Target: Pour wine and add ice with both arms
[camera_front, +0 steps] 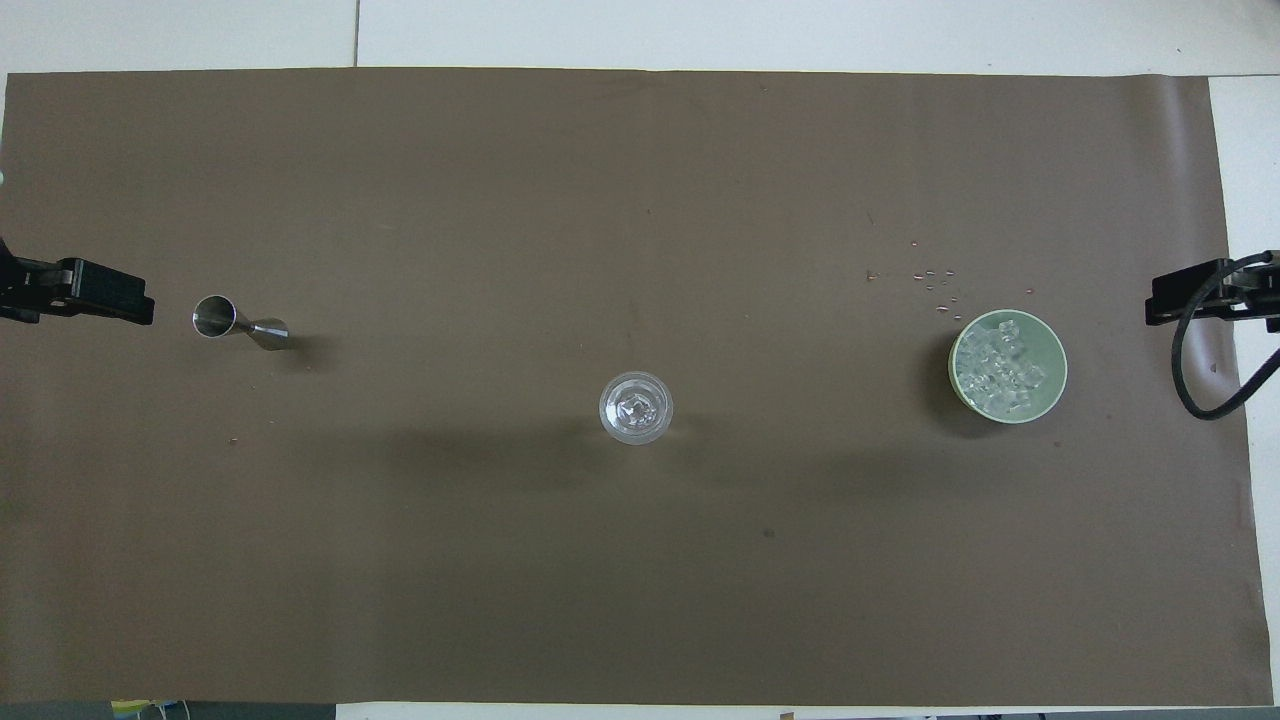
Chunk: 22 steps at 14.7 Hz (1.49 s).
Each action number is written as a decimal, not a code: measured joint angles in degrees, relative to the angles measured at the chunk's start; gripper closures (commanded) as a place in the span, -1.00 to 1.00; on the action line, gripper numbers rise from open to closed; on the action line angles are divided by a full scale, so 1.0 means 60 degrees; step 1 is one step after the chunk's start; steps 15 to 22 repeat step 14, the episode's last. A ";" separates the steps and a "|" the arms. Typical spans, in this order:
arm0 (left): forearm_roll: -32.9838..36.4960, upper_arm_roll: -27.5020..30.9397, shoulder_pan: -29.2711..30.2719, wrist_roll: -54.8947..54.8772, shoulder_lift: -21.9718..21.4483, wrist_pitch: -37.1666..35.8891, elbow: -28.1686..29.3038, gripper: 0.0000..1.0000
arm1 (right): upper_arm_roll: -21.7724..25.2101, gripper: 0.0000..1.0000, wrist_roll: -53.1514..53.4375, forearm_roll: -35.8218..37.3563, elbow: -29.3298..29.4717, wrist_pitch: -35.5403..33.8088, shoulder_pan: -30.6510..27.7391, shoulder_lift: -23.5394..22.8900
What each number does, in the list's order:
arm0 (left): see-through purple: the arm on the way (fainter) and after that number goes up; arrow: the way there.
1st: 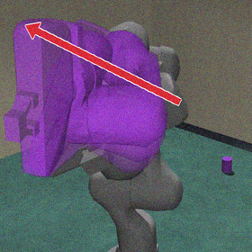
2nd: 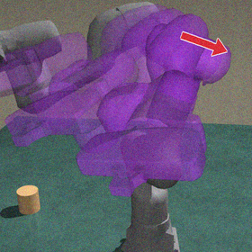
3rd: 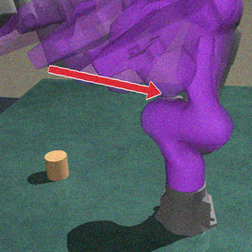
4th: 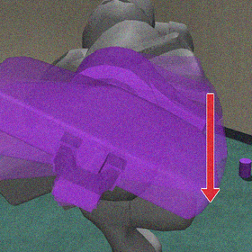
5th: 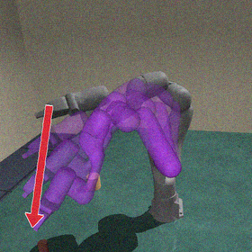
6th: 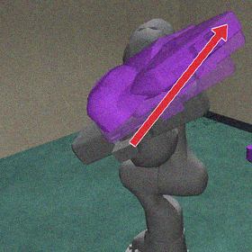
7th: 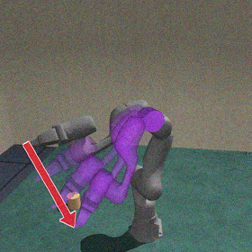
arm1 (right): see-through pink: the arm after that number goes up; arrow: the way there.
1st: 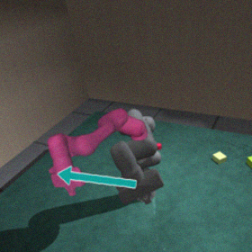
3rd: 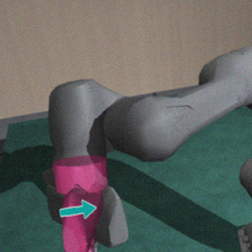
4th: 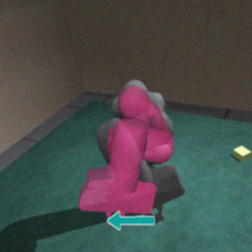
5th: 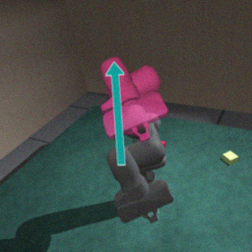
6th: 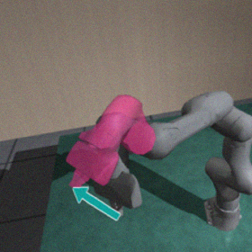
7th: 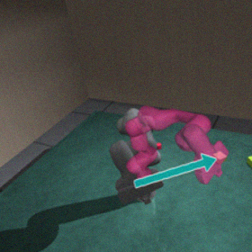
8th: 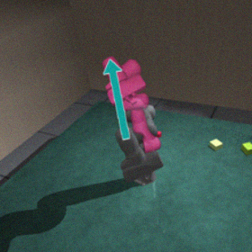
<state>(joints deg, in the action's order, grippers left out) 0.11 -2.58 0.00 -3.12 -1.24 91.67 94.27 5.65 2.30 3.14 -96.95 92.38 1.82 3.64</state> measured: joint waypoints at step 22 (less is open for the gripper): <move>0.0000 0.0000 0.0040 0.0000 0.0000 0.0000 0.0000 -1.00 | 0.0081 -1.00 -0.0232 -0.0041 0.0120 -0.0189 -0.0005 0.0178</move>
